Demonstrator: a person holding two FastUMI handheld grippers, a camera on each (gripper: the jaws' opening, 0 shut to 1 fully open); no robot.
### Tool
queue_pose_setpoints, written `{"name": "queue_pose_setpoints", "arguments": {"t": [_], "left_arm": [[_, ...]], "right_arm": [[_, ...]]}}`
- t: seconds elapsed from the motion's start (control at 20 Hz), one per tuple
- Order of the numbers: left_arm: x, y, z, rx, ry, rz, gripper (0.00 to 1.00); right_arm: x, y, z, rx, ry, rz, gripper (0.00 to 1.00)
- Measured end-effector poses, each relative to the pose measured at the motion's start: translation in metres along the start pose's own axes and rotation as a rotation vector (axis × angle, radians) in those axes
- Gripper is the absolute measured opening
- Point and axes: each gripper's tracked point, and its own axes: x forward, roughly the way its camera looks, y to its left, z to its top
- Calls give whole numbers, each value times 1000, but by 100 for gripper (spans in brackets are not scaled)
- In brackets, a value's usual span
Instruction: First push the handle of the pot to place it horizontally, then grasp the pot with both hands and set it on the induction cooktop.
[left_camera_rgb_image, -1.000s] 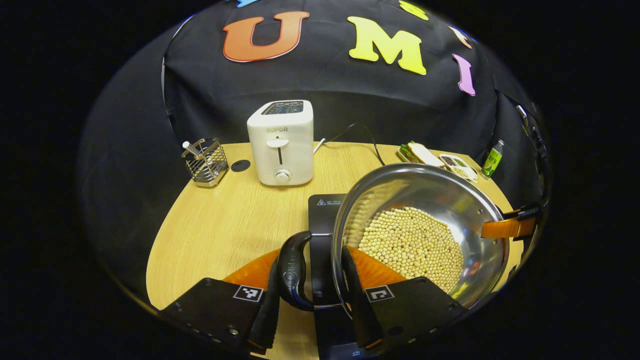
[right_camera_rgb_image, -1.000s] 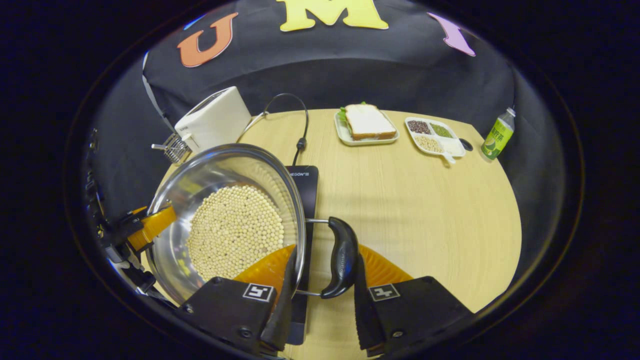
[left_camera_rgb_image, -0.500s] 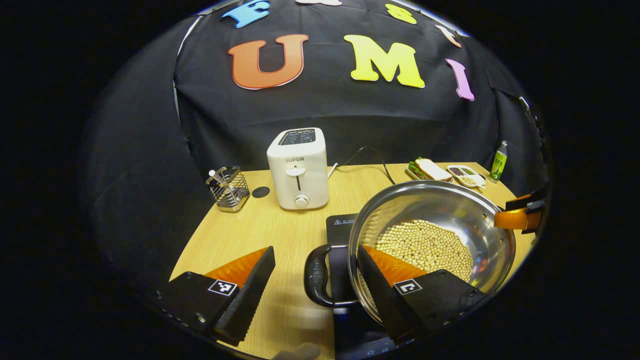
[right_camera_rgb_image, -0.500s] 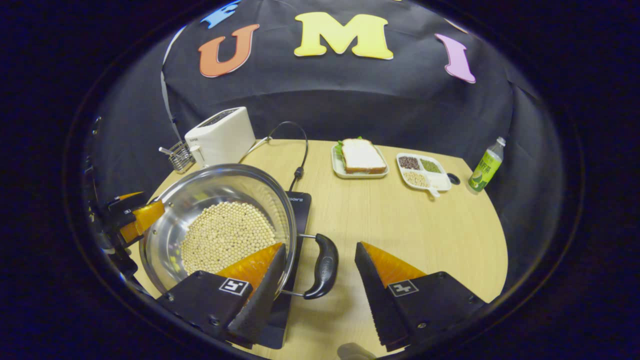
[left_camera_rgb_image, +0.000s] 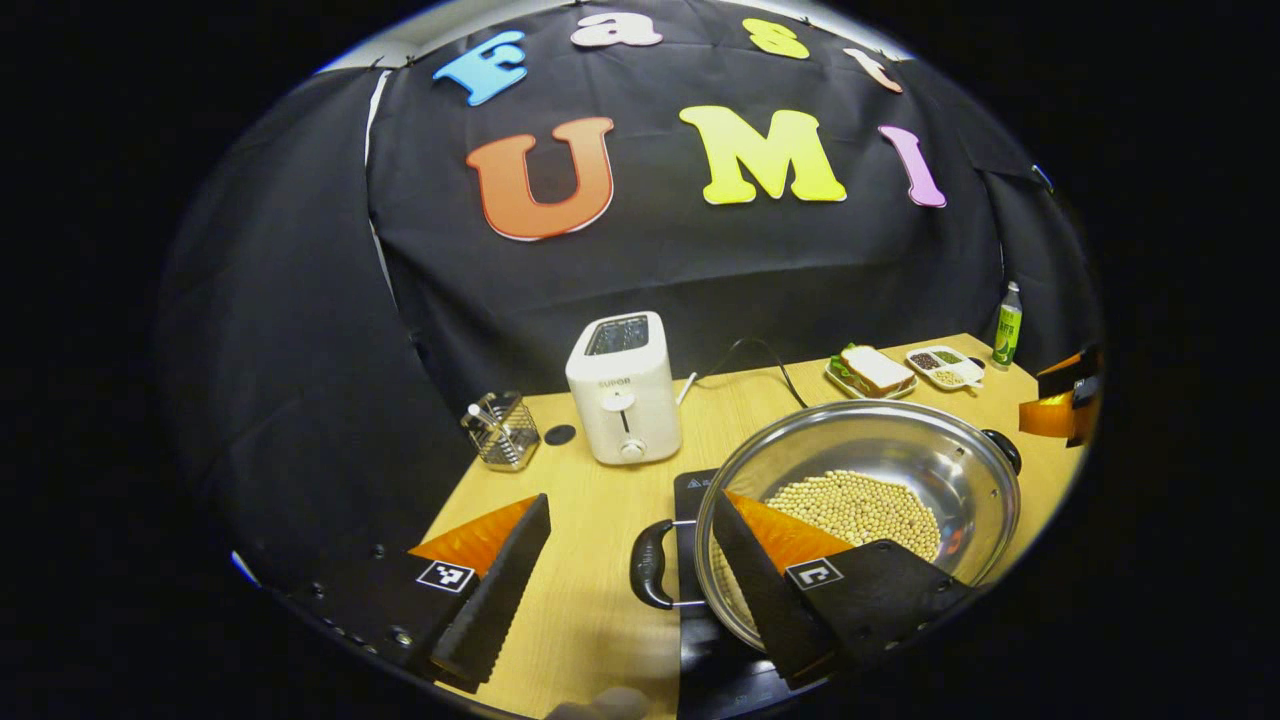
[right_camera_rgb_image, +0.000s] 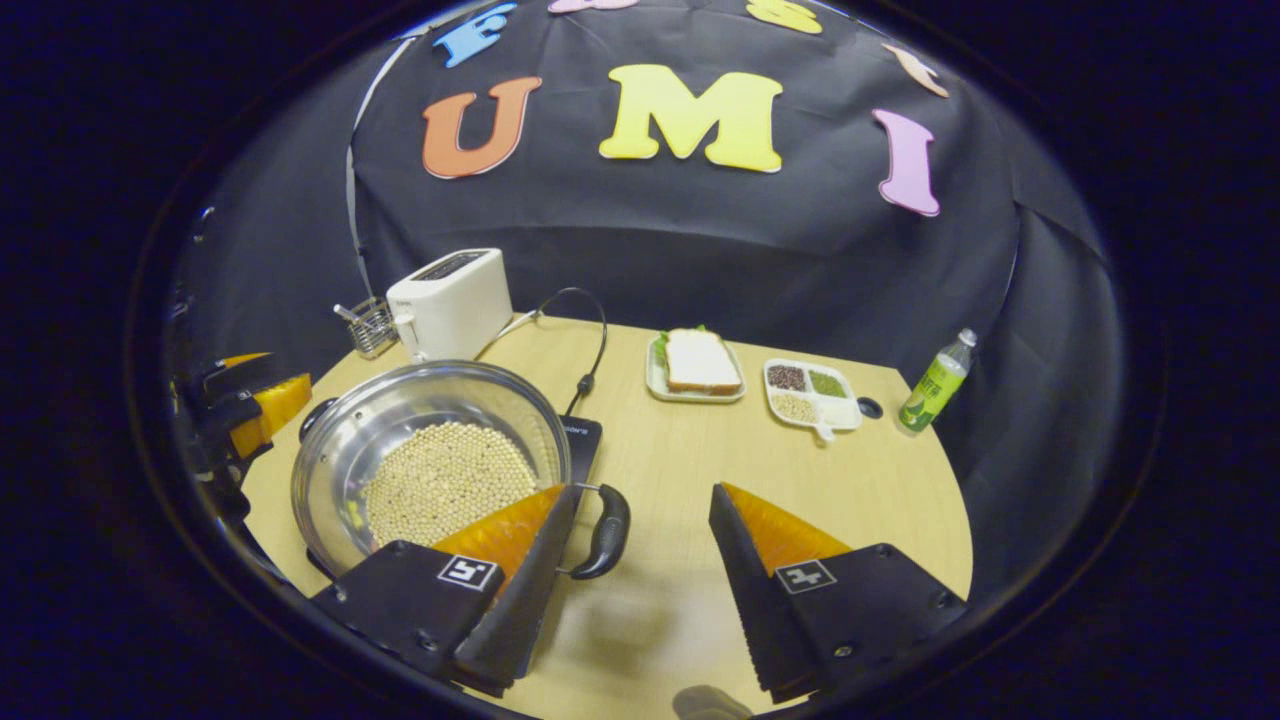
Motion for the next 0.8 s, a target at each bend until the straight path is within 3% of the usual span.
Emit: {"name": "queue_pose_setpoints", "arguments": {"t": [0.1,0.15,0.25,0.4,0.45,0.8], "left_arm": [[-19,-5,18,1,-36,5,97],[-30,-8,29,-2,-56,11,97],[-53,-22,46,-29,-82,2,97],[-93,-45,82,-44,-144,3,97],[-108,-53,94,-47,-168,7,97],[-204,-155,183,5,-349,-45,96]], "right_arm": [[-17,-11,9,2,-29,-4,86],[-26,-16,14,3,-47,-6,90],[-48,-29,24,10,-87,-12,86],[-88,-43,41,35,-154,10,89],[-102,-51,47,27,-181,10,86],[-215,-124,90,-39,-394,-7,89]]}}
